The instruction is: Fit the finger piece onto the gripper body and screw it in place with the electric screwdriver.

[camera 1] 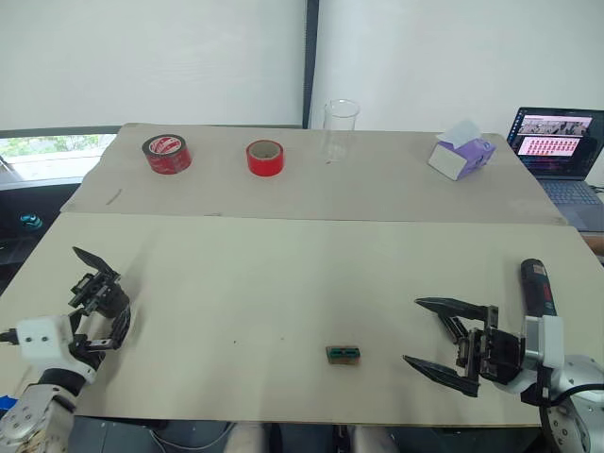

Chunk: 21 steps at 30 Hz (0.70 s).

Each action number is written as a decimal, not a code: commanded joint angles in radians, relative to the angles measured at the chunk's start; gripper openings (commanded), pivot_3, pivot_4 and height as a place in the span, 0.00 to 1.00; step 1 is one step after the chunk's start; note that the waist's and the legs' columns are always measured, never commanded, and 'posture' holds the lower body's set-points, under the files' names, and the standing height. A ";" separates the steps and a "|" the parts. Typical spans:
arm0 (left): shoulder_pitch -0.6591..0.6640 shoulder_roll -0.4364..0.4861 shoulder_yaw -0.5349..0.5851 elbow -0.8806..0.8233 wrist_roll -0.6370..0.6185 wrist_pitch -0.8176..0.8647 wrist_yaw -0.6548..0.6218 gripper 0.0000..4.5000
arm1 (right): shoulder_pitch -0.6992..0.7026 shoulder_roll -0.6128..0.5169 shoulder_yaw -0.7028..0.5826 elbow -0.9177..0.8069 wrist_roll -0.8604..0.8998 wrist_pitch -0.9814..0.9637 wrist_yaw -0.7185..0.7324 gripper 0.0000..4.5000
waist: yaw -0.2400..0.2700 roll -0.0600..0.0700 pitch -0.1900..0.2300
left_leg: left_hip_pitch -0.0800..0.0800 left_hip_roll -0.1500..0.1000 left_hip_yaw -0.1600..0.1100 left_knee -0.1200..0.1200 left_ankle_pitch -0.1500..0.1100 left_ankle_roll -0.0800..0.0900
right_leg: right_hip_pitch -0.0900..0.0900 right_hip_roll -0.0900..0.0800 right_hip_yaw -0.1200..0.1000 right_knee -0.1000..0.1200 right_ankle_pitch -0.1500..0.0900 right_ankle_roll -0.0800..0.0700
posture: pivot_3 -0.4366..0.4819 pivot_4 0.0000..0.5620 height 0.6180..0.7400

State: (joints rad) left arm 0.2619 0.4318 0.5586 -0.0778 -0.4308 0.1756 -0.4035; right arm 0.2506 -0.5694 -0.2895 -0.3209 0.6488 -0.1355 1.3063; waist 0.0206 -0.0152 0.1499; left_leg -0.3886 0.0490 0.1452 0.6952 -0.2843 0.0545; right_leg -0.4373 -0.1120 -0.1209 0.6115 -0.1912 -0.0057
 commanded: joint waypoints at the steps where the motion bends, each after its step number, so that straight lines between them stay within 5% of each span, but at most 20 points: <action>1: -0.029 0.013 -0.016 0.030 0.042 -0.019 0.021 1.00 | 0.013 0.005 -0.034 0.022 0.007 -0.060 0.018 0.99 | -0.002 0.000 0.000 | 0.000 0.000 0.000 0.000 0.000 0.000 | 0.000 0.000 0.000 0.000 0.000 0.000 | 0.48 0.27 1.00; 9: -0.145 0.017 -0.066 0.176 0.114 -0.093 0.016 1.00 | 0.029 0.014 -0.025 0.098 0.000 -0.143 0.053 0.99 | 0.008 0.004 -0.003 | 0.001 0.000 0.000 0.000 -0.001 -0.002 | 0.000 -0.001 0.000 0.001 0.000 0.000 | 0.48 0.27 1.00; 12: -0.164 0.017 -0.074 0.205 0.119 -0.112 0.005 0.81 | 0.033 0.017 -0.023 0.109 0.009 -0.164 0.065 1.00 | 0.009 0.006 -0.004 | 0.001 0.000 0.000 0.000 -0.001 -0.002 | 0.000 -0.001 0.000 0.001 0.000 0.000 | 0.48 0.27 1.00; 15: -0.174 0.014 -0.080 0.229 0.119 -0.131 -0.008 0.51 | 0.041 0.030 -0.017 0.104 0.028 -0.180 0.077 1.00 | 0.015 0.007 -0.004 | 0.001 0.000 0.000 0.000 0.000 -0.002 | 0.000 -0.001 0.000 0.001 0.000 0.000 | 0.48 0.27 1.00; 21: -0.187 -0.028 -0.111 0.182 0.065 -0.189 -0.086 0.51 | 0.059 0.079 -0.010 0.038 0.077 -0.188 0.068 1.00 | 0.021 0.008 -0.005 | 0.001 0.000 0.000 0.000 0.000 -0.002 | 0.001 -0.002 0.000 0.001 0.000 0.000 | 0.48 0.27 1.00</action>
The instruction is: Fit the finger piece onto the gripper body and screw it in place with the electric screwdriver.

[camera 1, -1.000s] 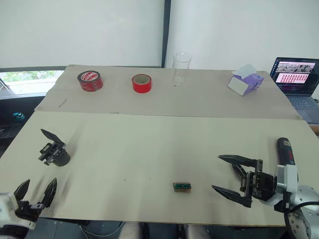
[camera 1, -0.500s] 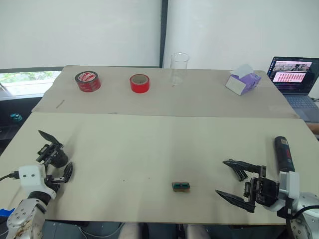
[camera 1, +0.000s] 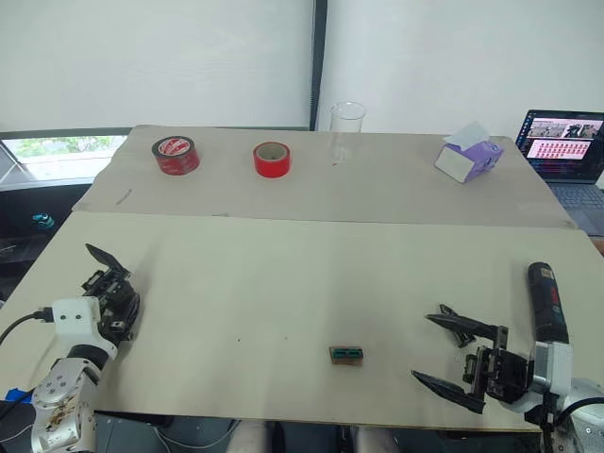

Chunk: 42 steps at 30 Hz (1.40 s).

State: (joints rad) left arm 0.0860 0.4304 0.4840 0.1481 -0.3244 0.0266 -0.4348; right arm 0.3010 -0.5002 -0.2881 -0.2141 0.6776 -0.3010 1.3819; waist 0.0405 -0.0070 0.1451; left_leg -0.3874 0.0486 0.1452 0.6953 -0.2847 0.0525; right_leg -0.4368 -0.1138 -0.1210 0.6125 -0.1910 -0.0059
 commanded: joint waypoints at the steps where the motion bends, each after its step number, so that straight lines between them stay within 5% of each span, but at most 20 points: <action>1: -0.014 -0.036 -0.051 -0.068 -0.051 -0.044 -0.071 0.51 | 0.012 0.015 -0.010 -0.084 0.055 -0.022 -0.009 1.00 | 0.002 0.000 0.000 | 0.000 0.000 0.000 0.000 0.000 0.000 | 0.000 0.000 0.000 0.000 0.000 0.000 | 0.48 0.27 1.00; 10: -0.136 -0.066 -0.355 -0.262 -0.004 0.050 -0.166 0.51 | 0.077 0.040 0.019 -0.190 0.093 -0.010 -0.021 1.00 | 0.017 -0.005 0.001 | -0.003 -0.002 0.000 0.002 0.000 0.002 | 0.000 0.000 -0.001 -0.001 0.001 0.000 | 0.48 0.27 1.00; 20: -0.357 -0.164 -0.656 -0.108 0.135 0.057 -0.235 0.51 | 0.081 -0.018 -0.061 -0.207 0.095 0.031 -0.121 1.00 | -0.010 -0.005 0.002 | -0.002 -0.002 0.001 0.001 0.004 0.008 | 0.000 0.002 0.001 0.000 0.001 0.000 | 0.48 0.27 1.00; 29: -0.406 -0.239 -0.736 0.025 0.209 0.051 -0.242 0.51 | 0.138 -0.058 -0.142 -0.135 0.080 0.026 -0.096 1.00 | 0.004 -0.005 0.001 | -0.002 -0.003 0.000 0.002 0.004 0.009 | 0.001 0.001 0.000 0.000 0.001 0.000 | 0.48 0.27 1.00; 38: -0.371 -0.216 -0.736 -0.014 0.192 0.108 -0.288 0.51 | 0.161 -0.050 -0.150 -0.134 0.083 0.039 -0.111 1.00 | 0.001 -0.002 0.000 | -0.002 -0.003 -0.001 0.002 0.004 0.010 | 0.002 0.001 0.001 0.000 0.000 0.001 | 0.48 0.27 1.00; 42: -0.368 -0.202 -0.729 -0.025 0.188 0.125 -0.300 0.93 | 0.175 -0.047 -0.145 -0.146 0.081 0.041 -0.117 1.00 | 0.001 -0.002 0.000 | -0.002 -0.003 -0.001 0.002 0.004 0.010 | 0.002 0.001 0.000 0.000 0.000 0.001 | 0.48 0.27 1.00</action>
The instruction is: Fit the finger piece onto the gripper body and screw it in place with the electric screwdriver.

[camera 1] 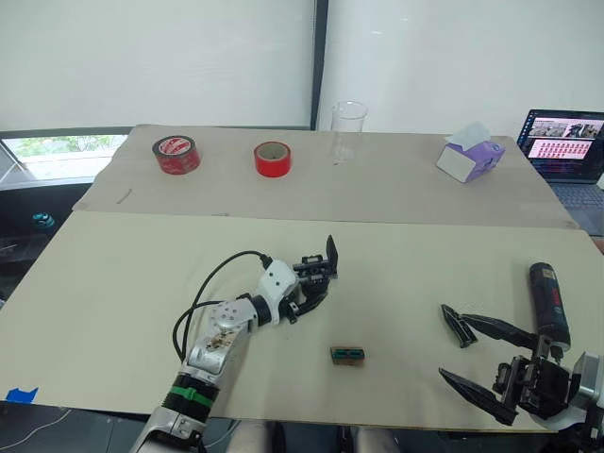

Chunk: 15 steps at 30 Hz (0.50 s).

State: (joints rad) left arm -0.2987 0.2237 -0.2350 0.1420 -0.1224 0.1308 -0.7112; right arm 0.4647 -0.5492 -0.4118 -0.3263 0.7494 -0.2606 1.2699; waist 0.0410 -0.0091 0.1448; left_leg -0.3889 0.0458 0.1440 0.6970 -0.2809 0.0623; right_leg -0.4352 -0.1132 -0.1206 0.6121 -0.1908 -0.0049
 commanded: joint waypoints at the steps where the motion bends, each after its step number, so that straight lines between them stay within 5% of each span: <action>1: 0.017 0.008 -0.011 -0.022 -0.016 0.026 -0.029 0.99 | 0.015 0.002 -0.020 -0.037 0.009 0.001 -0.007 1.00 | 0.000 0.000 0.000 | 0.000 0.000 0.000 0.000 0.000 0.000 | 0.000 0.000 0.000 0.000 0.000 0.000 | 0.48 0.27 1.00; 7: 0.015 0.109 0.046 -0.062 -0.114 0.125 -0.170 0.99 | 0.042 -0.013 -0.038 -0.077 0.021 0.016 -0.024 1.00 | -0.008 0.000 0.000 | 0.000 0.001 0.000 0.000 0.000 0.000 | 0.000 0.001 0.000 0.000 0.000 0.000 | 0.48 0.27 1.00; 15: -0.053 0.230 0.058 0.105 -0.161 -0.050 -0.462 0.99 | 0.102 -0.019 -0.117 -0.098 0.050 0.034 -0.035 1.00 | -0.005 0.001 0.000 | 0.000 0.001 0.000 0.000 0.000 -0.001 | -0.001 0.001 0.000 0.001 -0.001 -0.001 | 0.48 0.27 1.00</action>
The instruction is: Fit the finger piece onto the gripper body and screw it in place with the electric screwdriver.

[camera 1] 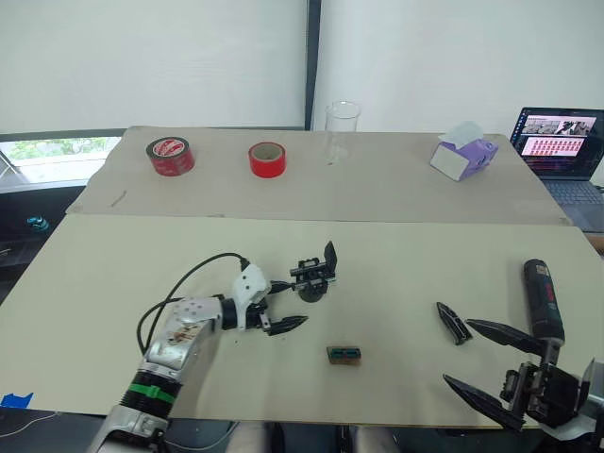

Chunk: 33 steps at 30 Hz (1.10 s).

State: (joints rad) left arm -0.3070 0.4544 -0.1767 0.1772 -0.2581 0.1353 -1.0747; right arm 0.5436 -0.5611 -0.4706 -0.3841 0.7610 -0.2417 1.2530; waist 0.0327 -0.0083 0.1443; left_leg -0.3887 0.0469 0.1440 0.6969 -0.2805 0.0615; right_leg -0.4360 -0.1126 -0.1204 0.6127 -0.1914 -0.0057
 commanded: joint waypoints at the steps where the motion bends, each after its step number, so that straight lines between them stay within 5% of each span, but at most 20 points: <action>1: -0.073 -0.008 0.000 0.108 -0.027 -0.073 -0.124 0.99 | 0.035 -0.004 -0.071 -0.050 0.046 0.020 -0.024 1.00 | 0.008 0.000 0.000 | 0.000 0.000 0.000 0.000 0.000 0.000 | 0.000 0.000 0.000 0.000 0.000 0.000 | 0.48 0.27 1.00; 12: -0.381 -0.156 -0.041 0.574 0.042 -0.293 -0.343 0.99 | 0.127 0.042 -0.089 -0.174 0.047 0.054 -0.097 1.00 | 0.003 -0.002 0.001 | -0.003 -0.002 0.000 0.002 -0.001 0.001 | 0.000 0.000 0.000 0.000 0.001 0.001 | 0.48 0.27 1.00; 18: -0.447 -0.192 -0.021 0.730 0.101 -0.435 -0.317 0.99 | 0.153 0.045 -0.093 -0.191 0.035 0.047 -0.103 1.00 | 0.004 -0.002 0.001 | -0.003 -0.002 -0.001 0.002 -0.001 0.002 | 0.000 0.000 -0.001 -0.001 0.000 0.001 | 0.48 0.27 1.00; 20: -0.439 -0.190 -0.008 0.745 0.110 -0.476 -0.301 0.80 | 0.158 0.047 -0.091 -0.192 0.030 0.045 -0.103 1.00 | 0.004 -0.002 0.001 | -0.003 -0.002 -0.001 0.002 -0.001 0.002 | 0.000 0.000 -0.001 -0.001 0.000 0.001 | 0.48 0.27 1.00; 23: -0.390 -0.178 0.002 0.715 0.110 -0.487 -0.291 0.52 | 0.161 0.052 -0.082 -0.191 0.019 0.040 -0.102 1.00 | 0.002 -0.002 0.001 | -0.003 -0.002 -0.001 0.002 -0.001 0.002 | 0.000 0.000 0.000 -0.001 0.000 0.001 | 0.48 0.27 1.00; 28: -0.230 -0.179 0.019 0.413 0.069 -0.309 -0.187 0.51 | 0.153 0.057 -0.070 -0.183 0.007 0.040 -0.096 1.00 | -0.010 -0.001 0.001 | -0.002 -0.001 -0.001 0.002 -0.001 0.002 | 0.000 0.000 0.000 0.000 0.000 0.001 | 0.48 0.27 1.00; 33: -0.077 -0.223 0.020 0.073 0.113 -0.125 0.072 0.51 | 0.122 0.045 -0.056 -0.158 0.005 0.043 -0.080 1.00 | -0.014 -0.001 0.001 | -0.001 -0.001 -0.001 0.001 -0.001 0.002 | 0.000 -0.001 0.001 0.000 0.000 0.002 | 0.48 0.27 1.00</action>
State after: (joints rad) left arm -0.4141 0.2648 -0.1593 0.3907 -0.1513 -0.0702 -1.1269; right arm 0.6803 -0.5054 -0.5242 -0.5331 0.7637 -0.1891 1.1618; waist 0.0188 -0.0096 0.1450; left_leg -0.3900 0.0460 0.1427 0.6984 -0.2815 0.0633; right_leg -0.4358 -0.1131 -0.1198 0.6123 -0.1913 -0.0039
